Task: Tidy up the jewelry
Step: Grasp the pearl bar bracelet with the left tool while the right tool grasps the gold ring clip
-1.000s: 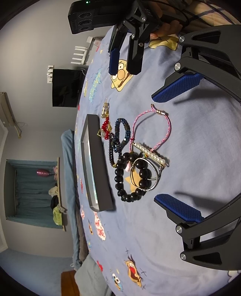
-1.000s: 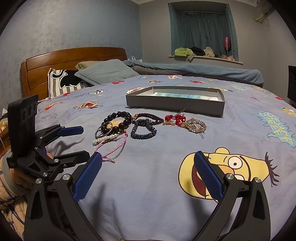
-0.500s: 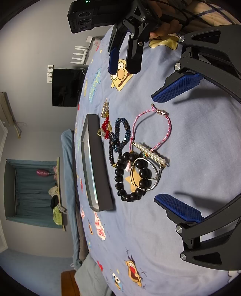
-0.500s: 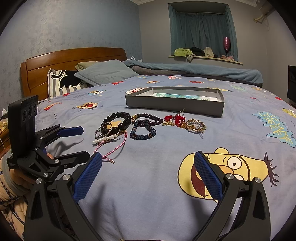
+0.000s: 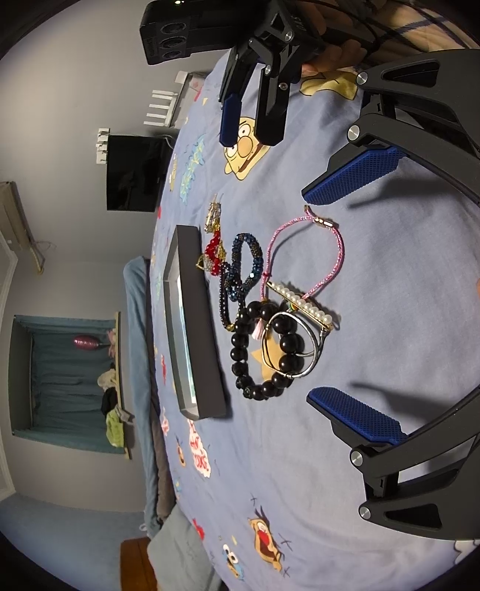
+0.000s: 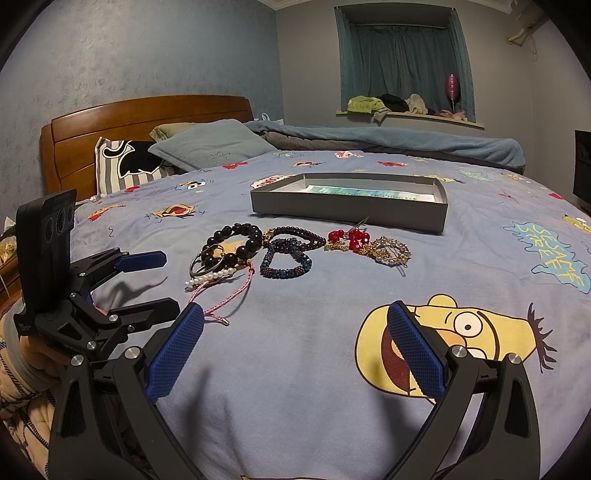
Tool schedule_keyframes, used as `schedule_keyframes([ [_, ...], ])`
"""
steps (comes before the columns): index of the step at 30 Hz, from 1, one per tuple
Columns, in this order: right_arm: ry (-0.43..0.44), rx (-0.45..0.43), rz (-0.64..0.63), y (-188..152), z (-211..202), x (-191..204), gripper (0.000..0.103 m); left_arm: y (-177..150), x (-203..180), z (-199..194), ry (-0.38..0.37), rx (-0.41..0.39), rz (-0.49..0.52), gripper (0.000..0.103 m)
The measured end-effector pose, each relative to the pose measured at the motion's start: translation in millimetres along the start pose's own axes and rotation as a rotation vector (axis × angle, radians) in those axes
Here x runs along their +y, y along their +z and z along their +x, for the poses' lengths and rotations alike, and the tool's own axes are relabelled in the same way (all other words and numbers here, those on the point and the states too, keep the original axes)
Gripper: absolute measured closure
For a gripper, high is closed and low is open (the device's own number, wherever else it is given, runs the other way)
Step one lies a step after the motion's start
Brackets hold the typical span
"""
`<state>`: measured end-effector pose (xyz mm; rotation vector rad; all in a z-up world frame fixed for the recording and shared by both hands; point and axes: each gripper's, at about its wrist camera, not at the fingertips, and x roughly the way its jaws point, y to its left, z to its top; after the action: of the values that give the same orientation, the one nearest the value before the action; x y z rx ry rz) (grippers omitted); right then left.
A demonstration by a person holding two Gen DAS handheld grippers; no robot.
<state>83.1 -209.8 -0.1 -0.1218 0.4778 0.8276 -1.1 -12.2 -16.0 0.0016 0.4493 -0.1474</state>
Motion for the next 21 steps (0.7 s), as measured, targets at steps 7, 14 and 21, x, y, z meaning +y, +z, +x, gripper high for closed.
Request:
schedule_keyframes([
  [7,-0.002,-0.003,0.027,1,-1,-5,0.005,6,1,4,-0.023,0.011,-0.007,0.008],
  [14,-0.011,-0.003,0.022,3,2,-6,0.005,13,2,13,-0.065,0.023,-0.012,0.046],
  [21,-0.019,-0.016,0.054,7,4,-16,0.005,16,-4,20,-0.083,0.050,0.024,0.074],
])
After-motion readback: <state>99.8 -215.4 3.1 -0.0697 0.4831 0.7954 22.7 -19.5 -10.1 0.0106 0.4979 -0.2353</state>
